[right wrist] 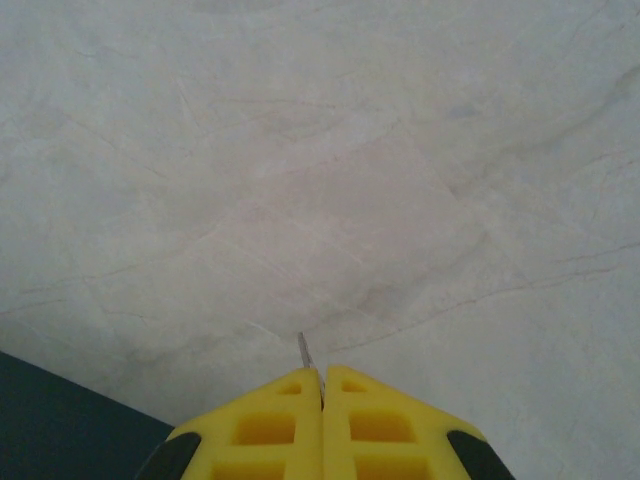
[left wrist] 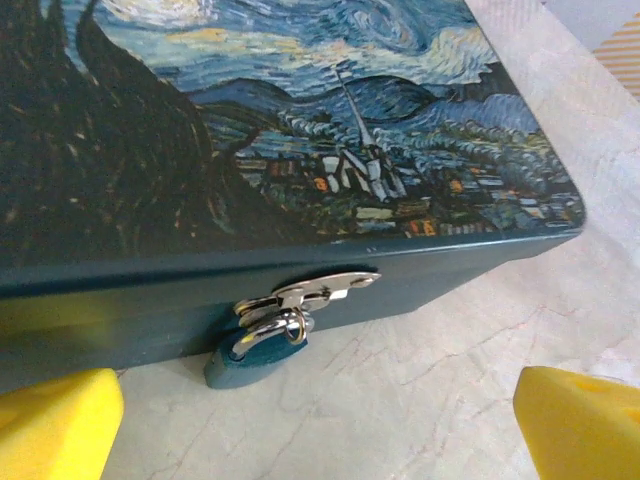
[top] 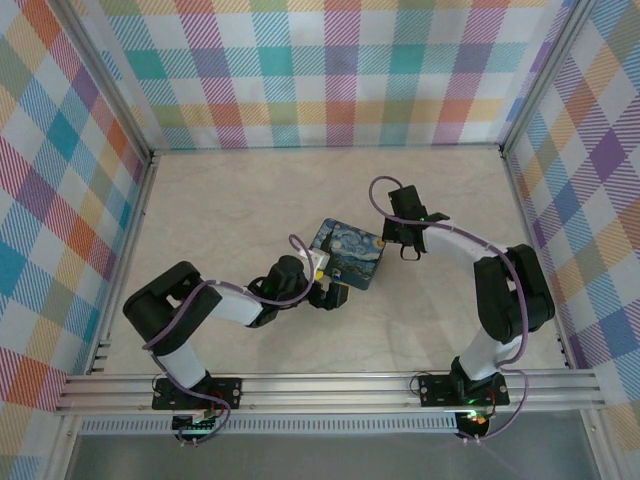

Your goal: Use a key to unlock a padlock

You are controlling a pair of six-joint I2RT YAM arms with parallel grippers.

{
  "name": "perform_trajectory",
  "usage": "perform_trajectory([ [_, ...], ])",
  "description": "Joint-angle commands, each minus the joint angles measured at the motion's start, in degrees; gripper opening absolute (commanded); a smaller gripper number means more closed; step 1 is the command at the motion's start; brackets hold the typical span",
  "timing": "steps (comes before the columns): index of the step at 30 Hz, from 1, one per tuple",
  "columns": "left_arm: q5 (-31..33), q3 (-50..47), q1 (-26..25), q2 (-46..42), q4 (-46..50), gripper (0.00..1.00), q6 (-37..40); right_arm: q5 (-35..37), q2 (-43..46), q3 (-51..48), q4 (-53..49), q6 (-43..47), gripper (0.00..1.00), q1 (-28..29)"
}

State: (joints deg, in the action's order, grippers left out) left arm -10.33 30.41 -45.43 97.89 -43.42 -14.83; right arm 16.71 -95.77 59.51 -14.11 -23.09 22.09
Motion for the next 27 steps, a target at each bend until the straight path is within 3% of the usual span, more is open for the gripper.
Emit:
perform_trajectory([
  [1,2.66,0.81,-2.07,2.8,-5.6,1.0,2.52,-0.72,-0.3,-0.77,2.75,-1.99,0.0,0.21],
  [10,-0.56,3.7,-4.08,7.49,-8.97,0.93,2.31,-2.21,-3.11,-0.46,4.65,-4.97,0.0,2.86],
  [14,-4.64,4.1,-4.08,7.89,-9.25,0.85,2.88,-2.66,-4.13,-0.44,5.58,-6.3,0.0,3.35],
  [21,-9.15,4.83,-4.13,8.08,-9.5,0.82,3.35,-2.47,-4.6,-0.54,6.33,-6.88,0.0,3.75],
  [27,-12.58,4.36,-2.93,6.46,-8.52,0.72,4.22,-2.22,-5.4,1.77,5.15,-5.46,0.0,3.75],
])
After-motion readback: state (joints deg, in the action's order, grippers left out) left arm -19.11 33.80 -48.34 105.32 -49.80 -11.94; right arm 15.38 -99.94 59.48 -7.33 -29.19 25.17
